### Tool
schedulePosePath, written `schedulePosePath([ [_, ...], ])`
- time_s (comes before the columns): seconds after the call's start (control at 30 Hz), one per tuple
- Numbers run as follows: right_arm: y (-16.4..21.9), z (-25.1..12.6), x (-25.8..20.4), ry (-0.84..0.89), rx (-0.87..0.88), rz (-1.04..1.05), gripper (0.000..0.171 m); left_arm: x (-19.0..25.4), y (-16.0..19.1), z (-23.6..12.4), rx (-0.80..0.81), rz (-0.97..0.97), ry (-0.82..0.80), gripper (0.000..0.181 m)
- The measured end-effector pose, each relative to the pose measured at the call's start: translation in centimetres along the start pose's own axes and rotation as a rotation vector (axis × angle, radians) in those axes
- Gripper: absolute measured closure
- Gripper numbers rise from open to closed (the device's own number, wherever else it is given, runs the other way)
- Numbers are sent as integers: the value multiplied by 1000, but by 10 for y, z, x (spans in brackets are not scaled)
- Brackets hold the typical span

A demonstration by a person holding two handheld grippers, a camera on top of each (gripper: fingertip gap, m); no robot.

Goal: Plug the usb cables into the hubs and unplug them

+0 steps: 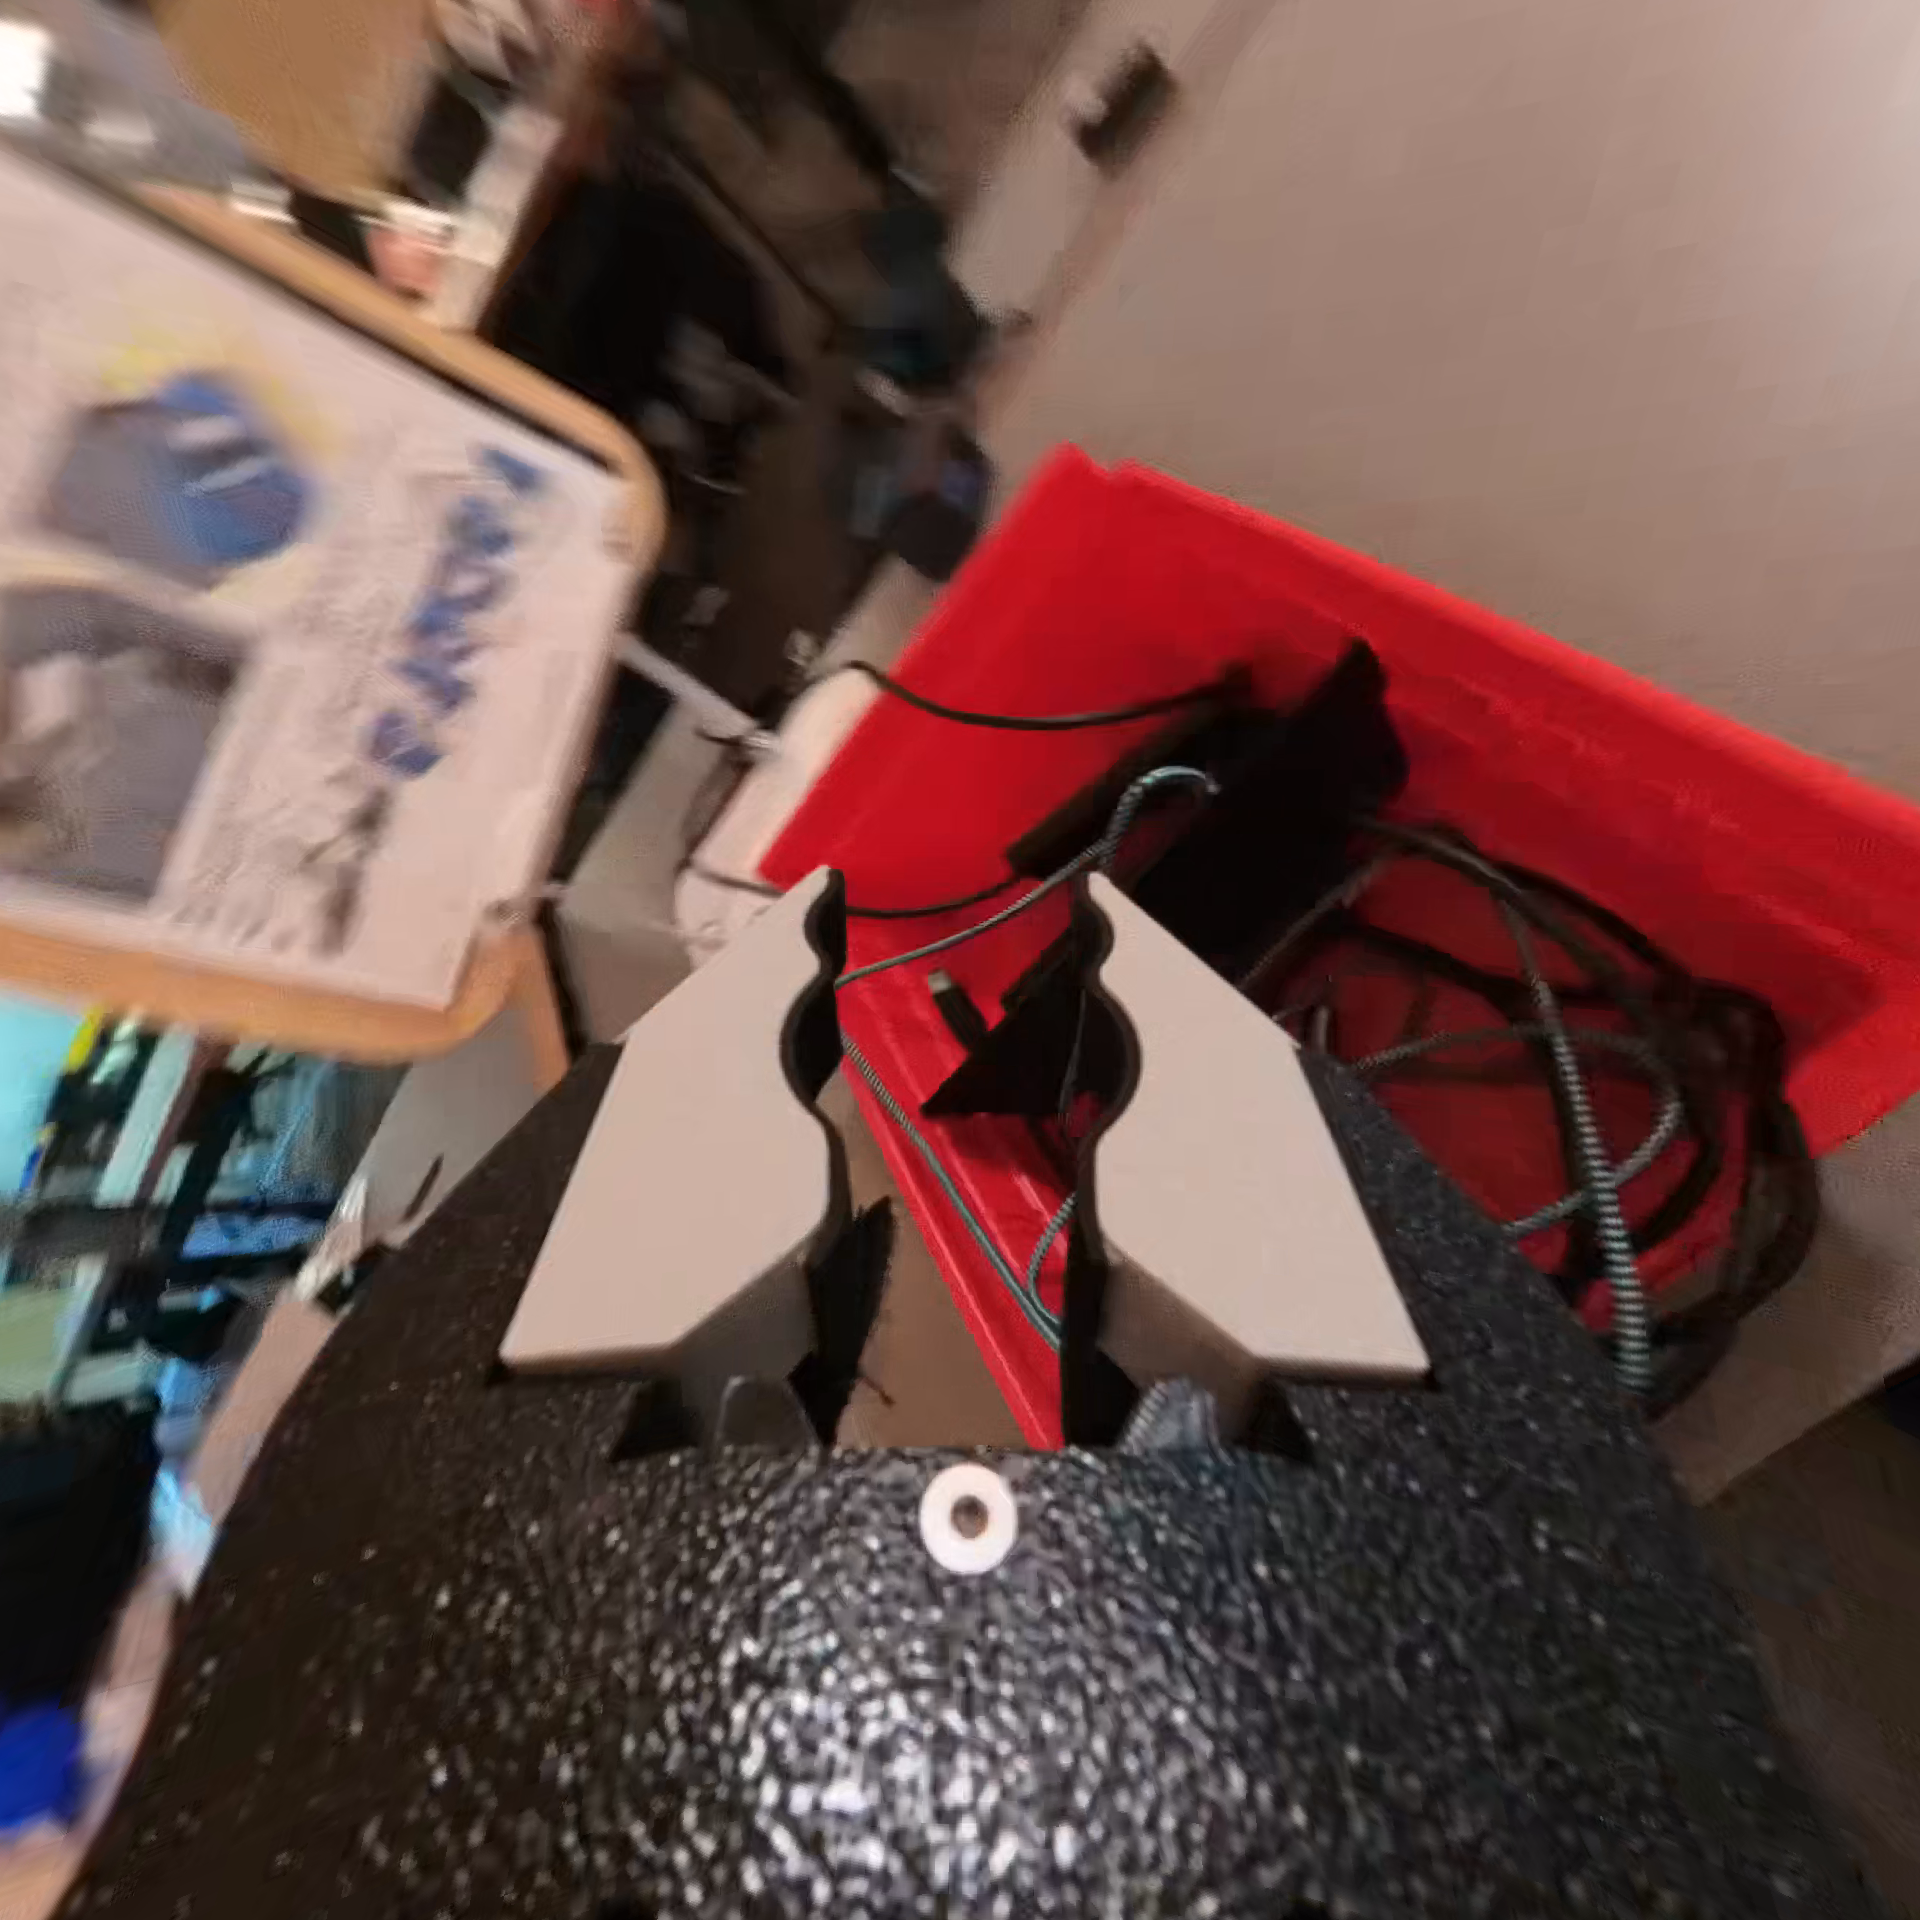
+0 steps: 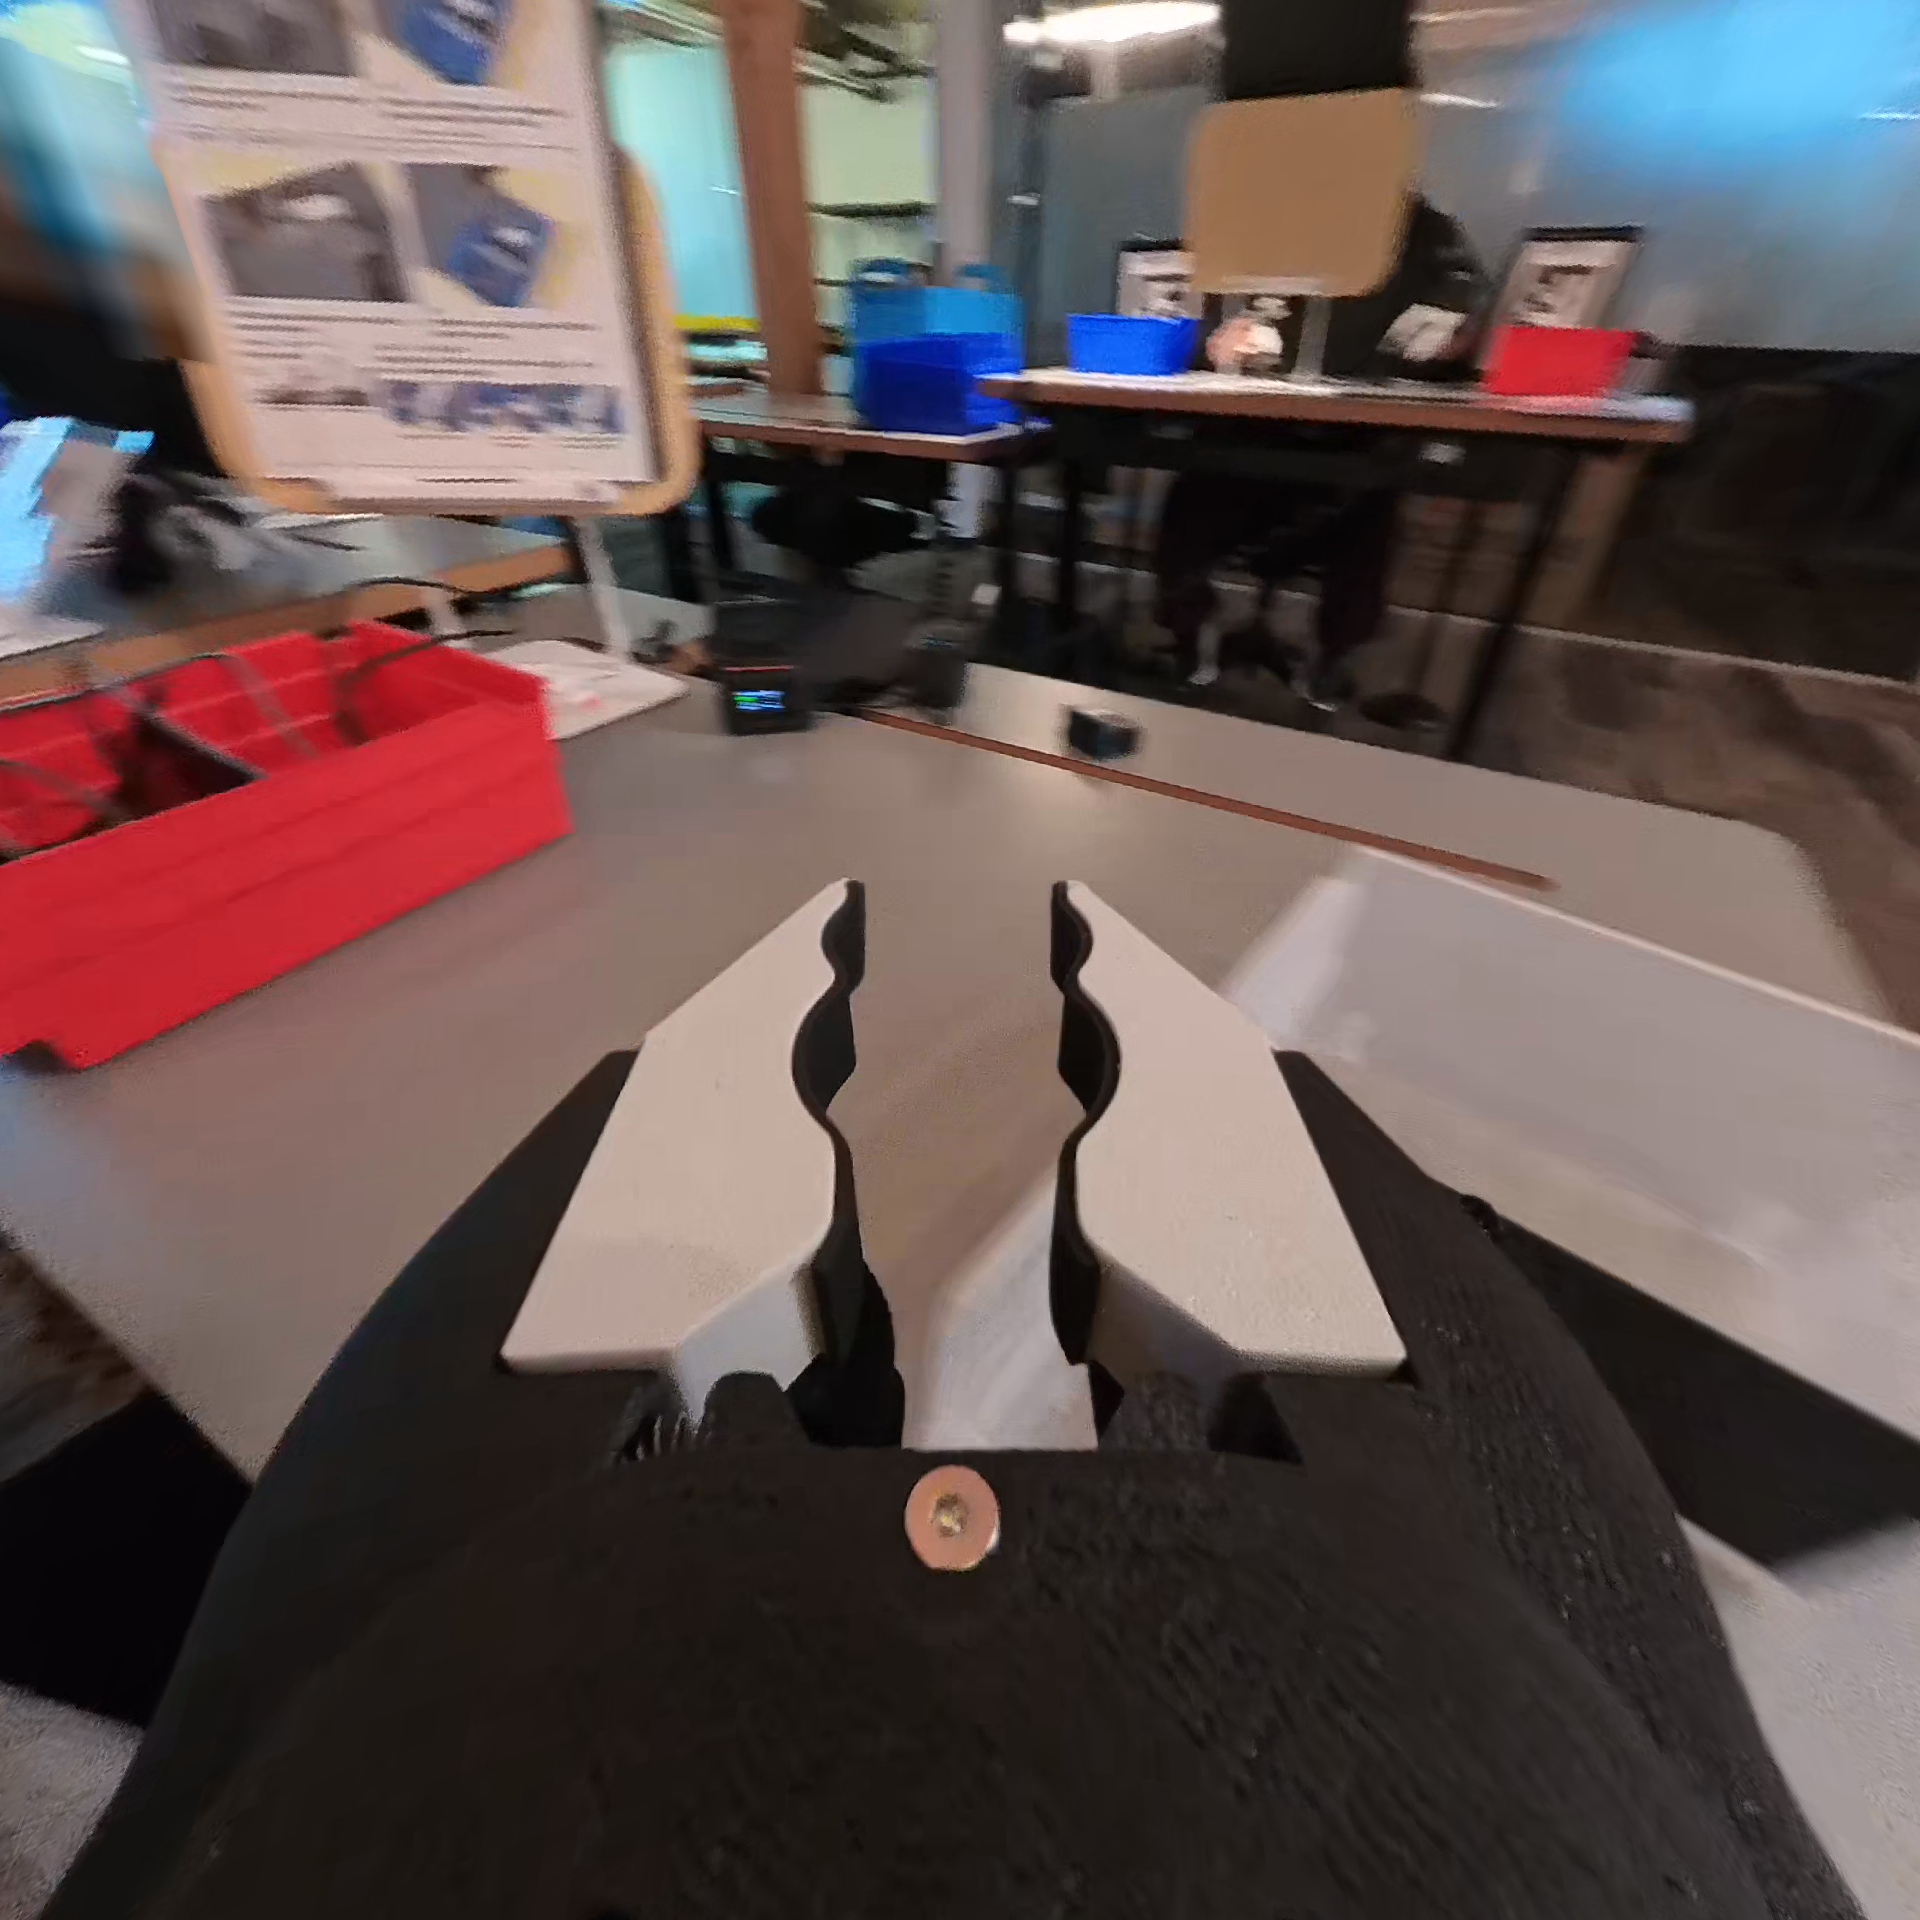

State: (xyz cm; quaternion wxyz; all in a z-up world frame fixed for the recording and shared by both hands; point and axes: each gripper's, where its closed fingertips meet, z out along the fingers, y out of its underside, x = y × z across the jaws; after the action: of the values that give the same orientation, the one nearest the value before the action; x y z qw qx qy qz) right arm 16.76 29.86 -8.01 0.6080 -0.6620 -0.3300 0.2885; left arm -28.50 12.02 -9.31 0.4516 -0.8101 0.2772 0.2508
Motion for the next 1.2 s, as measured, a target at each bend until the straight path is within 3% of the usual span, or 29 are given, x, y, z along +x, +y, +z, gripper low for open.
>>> schedulePosePath([
  [0.1, 12, 47, -53, -112, 22, -60, 133, 11, 11, 61, -159, 219, 234, 145],
  [0.23, 28, 108, -89, -167, 83, -168, 132, 14, 31, 119, -321, 326, 450, 152],
  [0.37, 49, 154, -83, -144, 95, -144, 132, 21, 48, 151, -432, 346, 612, 157],
  [0.5, 58, 167, -70, -105, 124, -137, 133, 27, 73, 171, -525, 435, 674, 153],
  [0.67, 67, 165, -61, -67, 131, -217, 138, 45, 75, 184, -511, 448, 741, 152],
  [0.9, 72, 165, -69, -73, 131, -252, 142, 50, 78, 178, -528, 482, 732, 171],
  [1.2, 67, 160, -84, -106, 178, -299, 147, -37, -34, 115, -280, 464, 358, 174],
])
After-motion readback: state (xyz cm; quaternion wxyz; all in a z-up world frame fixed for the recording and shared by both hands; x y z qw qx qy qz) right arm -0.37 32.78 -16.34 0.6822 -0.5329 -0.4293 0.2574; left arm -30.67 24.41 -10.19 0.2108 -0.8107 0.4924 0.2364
